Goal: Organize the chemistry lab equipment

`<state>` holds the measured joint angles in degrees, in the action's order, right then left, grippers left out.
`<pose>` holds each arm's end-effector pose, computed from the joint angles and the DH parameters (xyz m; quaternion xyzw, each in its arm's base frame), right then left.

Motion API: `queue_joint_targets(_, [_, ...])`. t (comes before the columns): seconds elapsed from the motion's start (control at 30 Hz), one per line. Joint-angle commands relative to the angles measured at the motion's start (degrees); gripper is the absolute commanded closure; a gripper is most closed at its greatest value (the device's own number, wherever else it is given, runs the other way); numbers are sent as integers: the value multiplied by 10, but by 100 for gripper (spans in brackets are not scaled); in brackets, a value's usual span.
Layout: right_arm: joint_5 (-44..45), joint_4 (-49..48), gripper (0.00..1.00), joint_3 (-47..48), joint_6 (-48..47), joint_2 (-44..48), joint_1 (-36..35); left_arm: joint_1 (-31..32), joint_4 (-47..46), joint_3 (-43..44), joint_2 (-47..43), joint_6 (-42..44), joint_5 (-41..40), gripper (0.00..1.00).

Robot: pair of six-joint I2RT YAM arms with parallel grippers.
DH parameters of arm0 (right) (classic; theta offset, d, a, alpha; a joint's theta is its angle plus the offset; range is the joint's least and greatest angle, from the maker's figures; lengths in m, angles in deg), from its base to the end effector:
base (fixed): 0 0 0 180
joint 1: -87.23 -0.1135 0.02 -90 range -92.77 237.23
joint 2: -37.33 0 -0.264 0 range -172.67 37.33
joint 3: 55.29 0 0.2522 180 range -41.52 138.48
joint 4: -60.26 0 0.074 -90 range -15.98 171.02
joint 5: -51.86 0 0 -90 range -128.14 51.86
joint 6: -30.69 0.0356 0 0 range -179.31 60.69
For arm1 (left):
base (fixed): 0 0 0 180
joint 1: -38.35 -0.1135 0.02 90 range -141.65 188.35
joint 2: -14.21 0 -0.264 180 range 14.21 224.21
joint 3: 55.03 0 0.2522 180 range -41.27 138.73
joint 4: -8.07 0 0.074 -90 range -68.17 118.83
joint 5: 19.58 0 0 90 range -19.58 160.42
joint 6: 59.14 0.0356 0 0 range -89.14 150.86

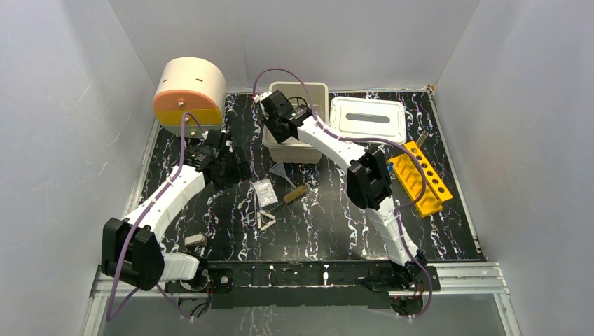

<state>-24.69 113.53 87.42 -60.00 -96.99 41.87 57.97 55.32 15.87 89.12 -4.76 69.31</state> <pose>0.3789 0.3719 0.2625 -0.3174 0.8616 0.0448 0.3935 0.2559 -0.0905 0.2653 -0.1345 0.9337 -0.1457 0.2981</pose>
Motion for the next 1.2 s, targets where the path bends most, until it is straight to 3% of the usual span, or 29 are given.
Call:
queue_joint_targets(0.0, [10, 16, 98, 35, 1, 1, 7, -1, 12, 14, -13, -3, -10, 28])
queue_joint_targets(0.63, [-44, -26, 87, 52, 51, -62, 44, -2, 17, 20, 1, 1, -19, 28])
queue_joint_targets(0.9, [-75, -26, 62, 77, 78, -44, 47, -1, 19, 28, 6, 3, -21, 28])
queue_joint_targets(1.17, [-88, -27, 58, 93, 99, -9, 51, -2, 20, 33, 11, 5, -21, 28])
